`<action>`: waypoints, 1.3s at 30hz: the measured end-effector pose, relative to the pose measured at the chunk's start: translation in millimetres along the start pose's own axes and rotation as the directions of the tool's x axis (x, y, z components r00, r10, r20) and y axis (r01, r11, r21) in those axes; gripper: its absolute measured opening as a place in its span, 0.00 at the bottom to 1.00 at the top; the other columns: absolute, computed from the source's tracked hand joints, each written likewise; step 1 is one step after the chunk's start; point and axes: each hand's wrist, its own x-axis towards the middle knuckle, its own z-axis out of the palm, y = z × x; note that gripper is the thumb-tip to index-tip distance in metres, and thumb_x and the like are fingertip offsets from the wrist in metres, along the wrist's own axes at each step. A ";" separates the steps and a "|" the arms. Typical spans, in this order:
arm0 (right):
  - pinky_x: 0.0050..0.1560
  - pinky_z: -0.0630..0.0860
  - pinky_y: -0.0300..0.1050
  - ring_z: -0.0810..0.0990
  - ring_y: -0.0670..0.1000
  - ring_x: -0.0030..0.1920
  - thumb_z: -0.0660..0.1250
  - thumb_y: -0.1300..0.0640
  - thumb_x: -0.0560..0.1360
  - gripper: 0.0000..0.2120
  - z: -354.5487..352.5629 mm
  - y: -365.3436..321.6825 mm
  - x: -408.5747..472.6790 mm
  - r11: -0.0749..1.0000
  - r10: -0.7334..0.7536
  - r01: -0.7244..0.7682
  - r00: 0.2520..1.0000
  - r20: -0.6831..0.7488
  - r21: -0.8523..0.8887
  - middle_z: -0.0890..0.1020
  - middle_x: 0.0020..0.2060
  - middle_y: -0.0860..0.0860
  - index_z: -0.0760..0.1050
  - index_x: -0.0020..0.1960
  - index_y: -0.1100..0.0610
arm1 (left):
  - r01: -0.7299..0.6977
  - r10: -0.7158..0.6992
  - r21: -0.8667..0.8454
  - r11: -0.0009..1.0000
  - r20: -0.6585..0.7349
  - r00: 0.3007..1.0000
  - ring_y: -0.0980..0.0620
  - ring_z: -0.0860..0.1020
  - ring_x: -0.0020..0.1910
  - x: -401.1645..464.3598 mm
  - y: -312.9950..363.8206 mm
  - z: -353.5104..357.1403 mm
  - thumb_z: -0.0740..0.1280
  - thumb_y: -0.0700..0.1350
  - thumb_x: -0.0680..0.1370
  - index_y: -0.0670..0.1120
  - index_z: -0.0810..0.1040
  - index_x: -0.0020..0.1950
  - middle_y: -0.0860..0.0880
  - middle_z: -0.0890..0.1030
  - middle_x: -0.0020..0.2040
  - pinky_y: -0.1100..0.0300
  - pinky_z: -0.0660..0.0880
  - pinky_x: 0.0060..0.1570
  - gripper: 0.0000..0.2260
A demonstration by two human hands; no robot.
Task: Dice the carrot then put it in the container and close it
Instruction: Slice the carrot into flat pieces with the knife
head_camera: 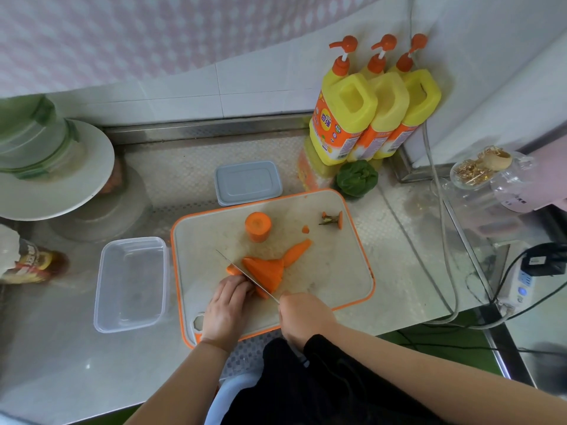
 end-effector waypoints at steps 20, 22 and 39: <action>0.50 0.75 0.50 0.79 0.60 0.54 0.58 0.66 0.78 0.10 -1.3 -12.2 9.1 0.999 0.034 -0.034 0.999 0.030 0.003 0.80 0.53 0.59 0.72 0.58 0.63 | 0.001 -0.002 -0.042 0.999 -0.029 1.000 0.44 0.76 0.54 5.2 6.5 -5.5 0.64 0.38 0.76 0.44 0.76 0.55 0.45 0.77 0.54 0.55 0.74 0.58 0.08; 0.53 0.75 0.50 0.79 0.59 0.55 0.59 0.64 0.78 0.10 -0.5 -6.1 3.2 0.998 0.060 -0.060 0.996 0.064 0.001 0.80 0.53 0.58 0.73 0.58 0.62 | 0.011 -0.012 -0.044 0.999 -0.027 1.000 0.44 0.76 0.54 5.4 6.4 -5.9 0.64 0.38 0.77 0.43 0.77 0.54 0.45 0.78 0.54 0.55 0.74 0.58 0.07; 0.48 0.74 0.48 0.80 0.59 0.53 0.59 0.67 0.78 0.10 5.5 -11.3 23.8 0.998 0.036 -0.034 0.999 0.023 -0.060 0.80 0.53 0.59 0.73 0.57 0.62 | -0.001 0.001 -0.029 1.000 -0.005 1.000 0.44 0.76 0.54 2.7 3.0 -3.1 0.66 0.36 0.74 0.44 0.75 0.55 0.45 0.77 0.54 0.54 0.74 0.57 0.11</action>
